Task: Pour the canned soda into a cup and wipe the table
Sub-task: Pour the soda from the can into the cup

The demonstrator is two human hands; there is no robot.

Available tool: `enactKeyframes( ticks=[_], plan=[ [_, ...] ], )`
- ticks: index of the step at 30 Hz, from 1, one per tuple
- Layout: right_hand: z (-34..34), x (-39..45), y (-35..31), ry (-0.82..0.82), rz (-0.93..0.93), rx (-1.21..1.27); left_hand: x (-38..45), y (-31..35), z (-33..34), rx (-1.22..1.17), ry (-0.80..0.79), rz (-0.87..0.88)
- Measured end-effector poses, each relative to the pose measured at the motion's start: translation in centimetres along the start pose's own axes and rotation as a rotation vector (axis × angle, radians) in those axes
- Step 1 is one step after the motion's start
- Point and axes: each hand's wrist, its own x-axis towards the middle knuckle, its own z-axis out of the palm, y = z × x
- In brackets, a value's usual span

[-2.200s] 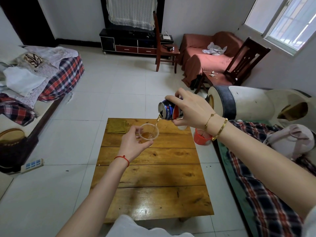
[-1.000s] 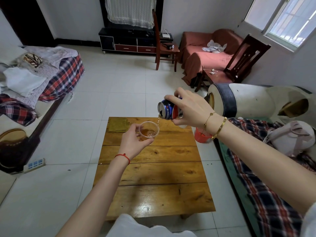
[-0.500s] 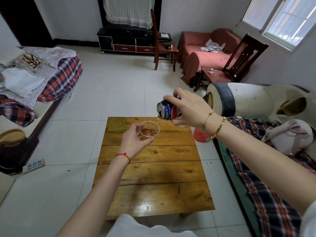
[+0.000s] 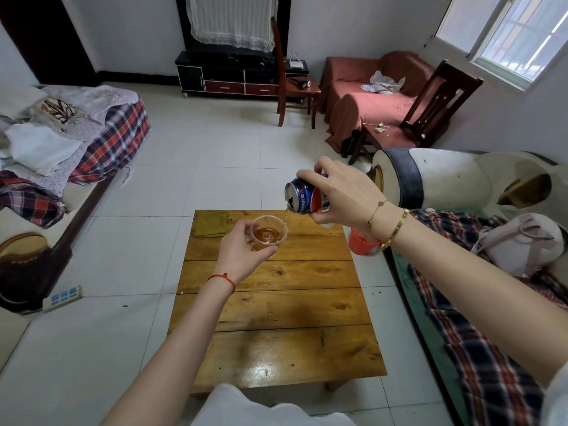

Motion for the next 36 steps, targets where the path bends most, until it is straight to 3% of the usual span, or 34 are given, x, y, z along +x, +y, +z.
enactKeyframes(
  ticks=[36],
  plan=[
    [0.06, -0.08, 0.06, 0.004, -0.041, -0.040, 0.01, 0.34, 0.93, 0.003, 0.001, 0.010]
  ],
)
